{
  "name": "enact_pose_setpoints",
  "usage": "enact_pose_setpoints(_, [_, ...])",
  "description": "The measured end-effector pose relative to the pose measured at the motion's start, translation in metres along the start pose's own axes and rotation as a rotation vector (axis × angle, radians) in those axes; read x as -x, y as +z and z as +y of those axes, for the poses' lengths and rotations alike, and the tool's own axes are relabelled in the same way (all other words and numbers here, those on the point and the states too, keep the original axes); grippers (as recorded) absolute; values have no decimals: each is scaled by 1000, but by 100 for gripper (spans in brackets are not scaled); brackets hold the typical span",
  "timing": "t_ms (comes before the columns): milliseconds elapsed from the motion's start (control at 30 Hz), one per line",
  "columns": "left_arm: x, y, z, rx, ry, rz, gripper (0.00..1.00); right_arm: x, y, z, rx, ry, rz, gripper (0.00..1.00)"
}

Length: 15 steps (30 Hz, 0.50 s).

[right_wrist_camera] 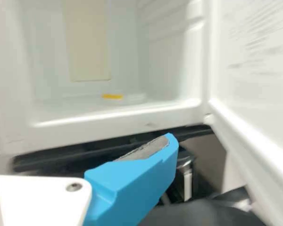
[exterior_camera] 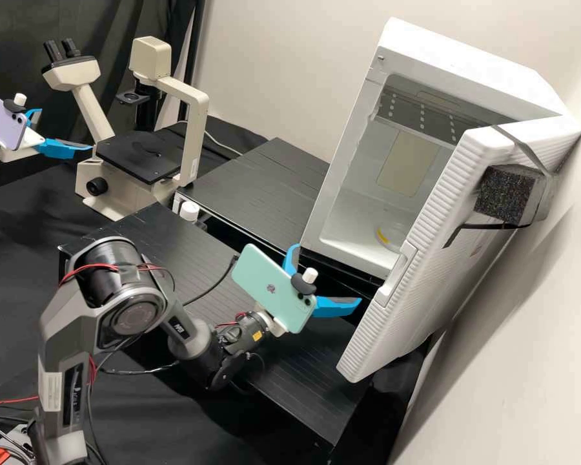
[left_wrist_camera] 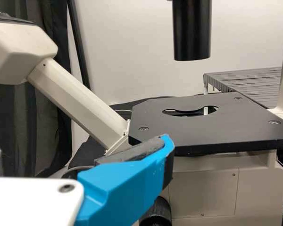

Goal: Take out the petri dish and place it under the microscope.

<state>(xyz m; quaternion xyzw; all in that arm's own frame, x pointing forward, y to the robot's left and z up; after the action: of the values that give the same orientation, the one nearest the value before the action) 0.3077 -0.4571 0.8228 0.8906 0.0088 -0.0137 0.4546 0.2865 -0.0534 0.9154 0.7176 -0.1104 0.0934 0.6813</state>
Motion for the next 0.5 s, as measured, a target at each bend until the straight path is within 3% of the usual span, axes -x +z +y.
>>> enact_pose_setpoints(133, [0, 0, 0, 0, 0, 0, 100, -27, 4, 10, 20, 16, 20, 100])
enact_pose_setpoints(300, [0, 0, 0, 0, 0, 0, 100, -64, 7, 19, 17, -9, 46, 100])
enact_pose_setpoints(500, [0, 0, 0, 0, 0, 0, 100, -108, 14, 30, 22, -33, 26, 100])
